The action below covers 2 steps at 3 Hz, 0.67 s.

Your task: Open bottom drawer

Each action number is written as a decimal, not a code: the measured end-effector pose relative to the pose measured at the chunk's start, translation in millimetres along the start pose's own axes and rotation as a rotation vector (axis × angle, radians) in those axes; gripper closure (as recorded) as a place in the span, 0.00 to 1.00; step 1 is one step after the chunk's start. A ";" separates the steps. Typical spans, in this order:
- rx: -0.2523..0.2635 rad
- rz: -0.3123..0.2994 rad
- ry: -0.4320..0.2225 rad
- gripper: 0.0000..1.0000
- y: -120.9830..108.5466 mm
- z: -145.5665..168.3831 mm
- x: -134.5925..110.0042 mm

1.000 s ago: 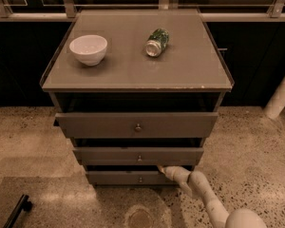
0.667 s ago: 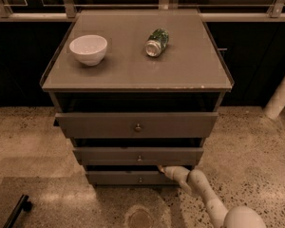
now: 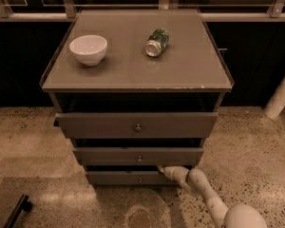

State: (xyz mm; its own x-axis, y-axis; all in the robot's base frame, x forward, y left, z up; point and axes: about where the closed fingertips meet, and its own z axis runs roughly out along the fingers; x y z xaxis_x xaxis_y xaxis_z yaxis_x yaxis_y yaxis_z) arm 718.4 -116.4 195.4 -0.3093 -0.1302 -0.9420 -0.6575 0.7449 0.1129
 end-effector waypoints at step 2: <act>-0.043 -0.019 0.048 1.00 9.7 3.4 1.4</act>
Offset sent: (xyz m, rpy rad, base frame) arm -0.0130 0.0101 -0.0096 -0.0803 0.0741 0.1114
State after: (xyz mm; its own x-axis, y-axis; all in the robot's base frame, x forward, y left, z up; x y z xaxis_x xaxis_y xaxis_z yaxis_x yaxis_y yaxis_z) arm 713.9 -107.2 194.1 -0.3283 -0.1758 -0.9281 -0.6924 0.7131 0.1098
